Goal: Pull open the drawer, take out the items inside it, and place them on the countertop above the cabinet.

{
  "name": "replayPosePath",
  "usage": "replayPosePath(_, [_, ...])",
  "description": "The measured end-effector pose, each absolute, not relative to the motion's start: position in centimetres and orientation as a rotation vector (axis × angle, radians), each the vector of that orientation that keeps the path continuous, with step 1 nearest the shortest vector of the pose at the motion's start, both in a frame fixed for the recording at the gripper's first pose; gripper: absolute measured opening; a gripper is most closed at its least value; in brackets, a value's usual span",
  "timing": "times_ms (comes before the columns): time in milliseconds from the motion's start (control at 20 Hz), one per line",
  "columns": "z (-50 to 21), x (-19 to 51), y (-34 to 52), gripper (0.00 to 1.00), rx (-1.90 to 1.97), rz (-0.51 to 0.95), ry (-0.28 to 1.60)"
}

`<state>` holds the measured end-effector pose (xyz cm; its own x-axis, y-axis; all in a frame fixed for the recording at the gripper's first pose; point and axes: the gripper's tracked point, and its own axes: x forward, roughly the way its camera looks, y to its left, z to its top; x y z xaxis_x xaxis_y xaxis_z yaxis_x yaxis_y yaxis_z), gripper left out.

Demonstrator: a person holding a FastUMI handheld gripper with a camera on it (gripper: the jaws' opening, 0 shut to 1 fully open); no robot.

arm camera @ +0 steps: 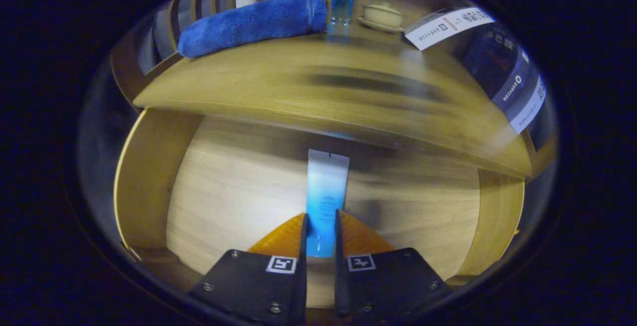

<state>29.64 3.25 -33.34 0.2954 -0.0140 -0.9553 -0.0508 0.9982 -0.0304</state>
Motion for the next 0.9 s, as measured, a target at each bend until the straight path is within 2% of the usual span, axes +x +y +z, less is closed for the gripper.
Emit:
replayPosePath(500, [-29.5,24.8,6.2,0.23,0.049,0.197,1.293])
replayPosePath(900, [-28.5,24.4,6.5,0.22,0.140,0.219,1.275])
